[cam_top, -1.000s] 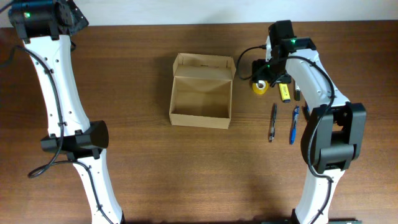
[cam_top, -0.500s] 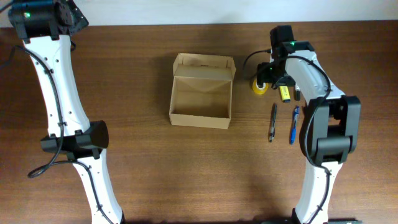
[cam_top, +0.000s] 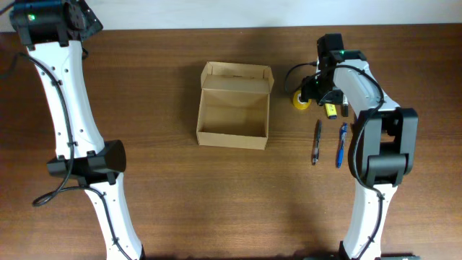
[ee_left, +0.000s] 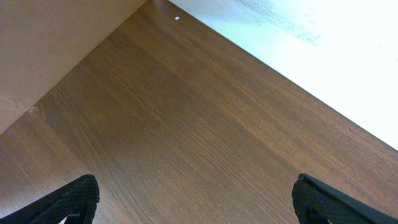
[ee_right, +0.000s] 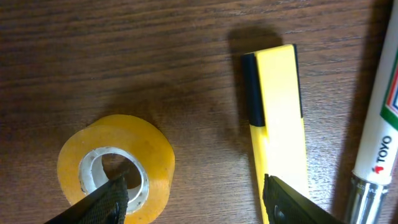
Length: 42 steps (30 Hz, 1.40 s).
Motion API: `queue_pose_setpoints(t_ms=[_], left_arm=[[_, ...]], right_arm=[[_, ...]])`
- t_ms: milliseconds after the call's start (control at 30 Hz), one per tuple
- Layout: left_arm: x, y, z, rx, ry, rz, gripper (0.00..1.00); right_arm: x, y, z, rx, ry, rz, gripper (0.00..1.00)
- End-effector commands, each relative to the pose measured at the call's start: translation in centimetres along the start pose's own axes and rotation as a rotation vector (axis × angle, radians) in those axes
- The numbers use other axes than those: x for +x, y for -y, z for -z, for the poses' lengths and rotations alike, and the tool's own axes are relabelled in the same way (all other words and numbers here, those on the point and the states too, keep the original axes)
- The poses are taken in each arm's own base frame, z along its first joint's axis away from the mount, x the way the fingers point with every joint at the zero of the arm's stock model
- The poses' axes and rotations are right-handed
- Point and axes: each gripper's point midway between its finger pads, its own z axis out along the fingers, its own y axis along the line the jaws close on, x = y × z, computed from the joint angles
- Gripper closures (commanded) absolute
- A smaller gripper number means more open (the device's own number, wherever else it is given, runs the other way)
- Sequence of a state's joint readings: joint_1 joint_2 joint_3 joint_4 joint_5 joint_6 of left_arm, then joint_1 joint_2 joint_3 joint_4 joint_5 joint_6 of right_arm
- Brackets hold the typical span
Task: Pack container
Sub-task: 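Reach the right gripper to the tape roll and grasp it, then carry the tape roll into the box and release it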
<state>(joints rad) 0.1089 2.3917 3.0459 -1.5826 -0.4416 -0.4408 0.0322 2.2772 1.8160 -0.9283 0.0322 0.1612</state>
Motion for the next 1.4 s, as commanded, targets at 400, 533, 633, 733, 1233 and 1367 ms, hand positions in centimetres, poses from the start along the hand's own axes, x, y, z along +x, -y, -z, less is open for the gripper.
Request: queue_pose_setpoints(t_ms=[400, 533, 633, 733, 1233, 1367], left_arm=[[-0.7, -0.6, 1.4, 0.008, 0.023, 0.005, 0.0], [-0.6, -0.6, 1.4, 0.009, 0.023, 0.005, 0.0], [-0.6, -0.6, 1.4, 0.008, 0.023, 0.005, 0.0], [-0.7, -0.6, 1.4, 0.008, 0.023, 0.006, 0.0], [-0.7, -0.6, 1.4, 0.008, 0.023, 0.005, 0.0], [-0.6, -0.6, 1.4, 0.008, 0.023, 0.006, 0.0]], right_arm=[[0.2, -0.7, -1.7, -0.031, -0.03, -0.012, 0.37], [0.9, -0.9, -2.9, -0.041, -0.064, -0.019, 0.37], [1.1, -0.9, -3.4, -0.04, -0.075, -0.022, 0.48], [1.1, -0.9, -3.5, -0.039, -0.075, -0.023, 0.76], [-2.6, -1.6, 5.3, -0.081, 0.024, -0.022, 0.96], [-4.9, -3.5, 12.7, -0.159, 0.134, 0.035, 0.96]])
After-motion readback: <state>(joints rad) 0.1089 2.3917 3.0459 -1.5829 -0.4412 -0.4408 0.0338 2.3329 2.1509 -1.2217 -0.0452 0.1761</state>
